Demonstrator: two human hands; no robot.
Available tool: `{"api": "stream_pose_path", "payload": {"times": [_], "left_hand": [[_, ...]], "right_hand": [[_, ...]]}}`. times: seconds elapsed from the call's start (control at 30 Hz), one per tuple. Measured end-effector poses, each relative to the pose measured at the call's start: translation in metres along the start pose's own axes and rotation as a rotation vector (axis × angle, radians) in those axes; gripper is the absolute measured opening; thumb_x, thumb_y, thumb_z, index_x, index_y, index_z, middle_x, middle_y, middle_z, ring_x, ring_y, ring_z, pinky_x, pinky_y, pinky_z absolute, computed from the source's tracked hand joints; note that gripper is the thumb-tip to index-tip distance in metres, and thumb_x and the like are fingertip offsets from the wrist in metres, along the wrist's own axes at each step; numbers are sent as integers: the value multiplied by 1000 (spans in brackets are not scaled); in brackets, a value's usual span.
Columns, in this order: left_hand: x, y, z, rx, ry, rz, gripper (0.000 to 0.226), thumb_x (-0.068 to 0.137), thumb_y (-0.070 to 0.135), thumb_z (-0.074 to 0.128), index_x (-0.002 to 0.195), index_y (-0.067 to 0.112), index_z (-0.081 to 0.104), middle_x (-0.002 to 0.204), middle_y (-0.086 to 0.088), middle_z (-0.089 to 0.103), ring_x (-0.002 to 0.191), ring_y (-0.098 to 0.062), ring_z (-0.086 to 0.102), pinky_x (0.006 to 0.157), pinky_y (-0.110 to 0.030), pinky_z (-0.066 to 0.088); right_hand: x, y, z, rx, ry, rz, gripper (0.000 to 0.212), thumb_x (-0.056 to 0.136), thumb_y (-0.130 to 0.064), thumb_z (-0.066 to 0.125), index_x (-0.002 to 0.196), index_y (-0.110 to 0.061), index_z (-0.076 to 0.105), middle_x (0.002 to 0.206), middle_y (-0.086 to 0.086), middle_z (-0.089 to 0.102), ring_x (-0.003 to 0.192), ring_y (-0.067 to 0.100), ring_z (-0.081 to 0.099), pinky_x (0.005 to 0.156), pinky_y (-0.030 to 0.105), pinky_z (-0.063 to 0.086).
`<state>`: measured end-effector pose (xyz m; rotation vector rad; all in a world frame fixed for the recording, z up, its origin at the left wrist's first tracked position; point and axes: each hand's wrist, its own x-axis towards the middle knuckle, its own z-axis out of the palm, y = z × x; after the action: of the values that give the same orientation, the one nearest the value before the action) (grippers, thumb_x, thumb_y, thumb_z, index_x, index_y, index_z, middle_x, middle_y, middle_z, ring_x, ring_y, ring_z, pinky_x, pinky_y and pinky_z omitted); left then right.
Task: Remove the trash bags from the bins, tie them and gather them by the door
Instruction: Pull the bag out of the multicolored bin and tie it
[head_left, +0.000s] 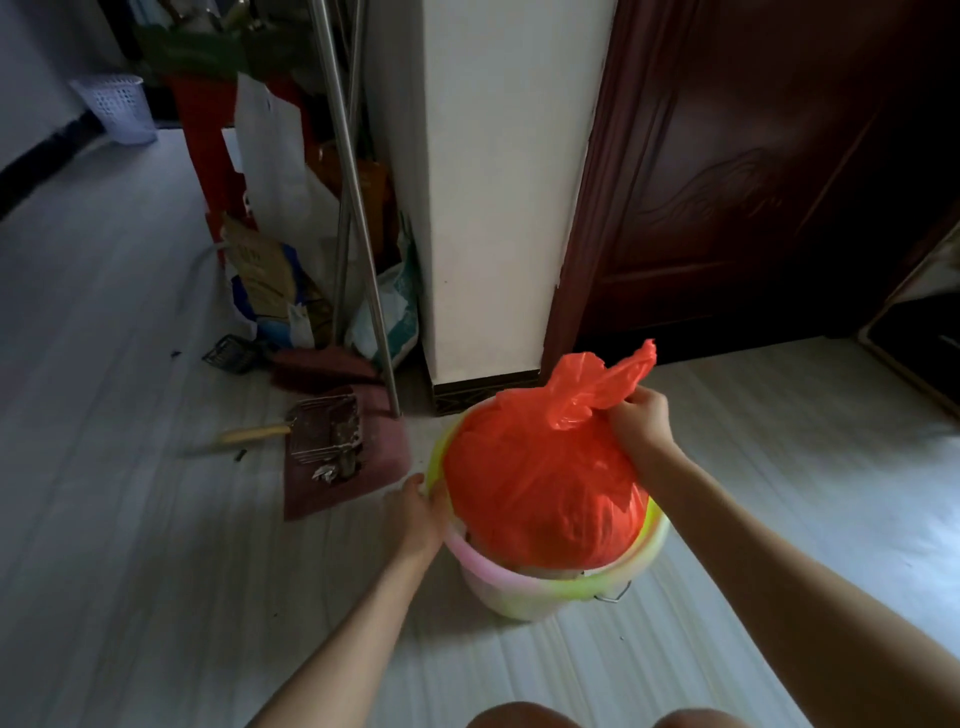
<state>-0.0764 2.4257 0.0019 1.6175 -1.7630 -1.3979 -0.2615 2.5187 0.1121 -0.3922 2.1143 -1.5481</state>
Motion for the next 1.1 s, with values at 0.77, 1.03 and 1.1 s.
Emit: {"api": "stream_pose_path", "payload": {"times": [0.77, 1.03, 1.1], "left_hand": [[-168, 228, 90, 189, -413, 884, 59, 75, 42, 51, 129, 19, 48, 122, -9, 51, 113, -19, 53, 96, -25, 39], [-200, 185, 210, 145, -691, 675, 30, 95, 18, 43, 122, 10, 54, 111, -11, 63, 88, -16, 57, 78, -29, 46], [-212, 173, 241, 6, -853, 513, 36, 96, 29, 41, 125, 9, 50, 114, -13, 61, 90, -16, 58, 72, -24, 46]], "right_hand": [[-82, -63, -236, -295, 436, -400, 18, 78, -1, 53, 67, -5, 67, 66, 11, 58, 69, 22, 52, 58, 27, 30], [-80, 71, -321, -347, 485, 3, 26, 78, 2, 49, 59, -7, 63, 35, -6, 44, 33, 0, 44, 36, 20, 35], [-83, 105, -343, -378, 478, 75, 31, 79, 1, 49, 54, -15, 58, 41, -3, 46, 42, 10, 50, 43, 27, 43]]}}
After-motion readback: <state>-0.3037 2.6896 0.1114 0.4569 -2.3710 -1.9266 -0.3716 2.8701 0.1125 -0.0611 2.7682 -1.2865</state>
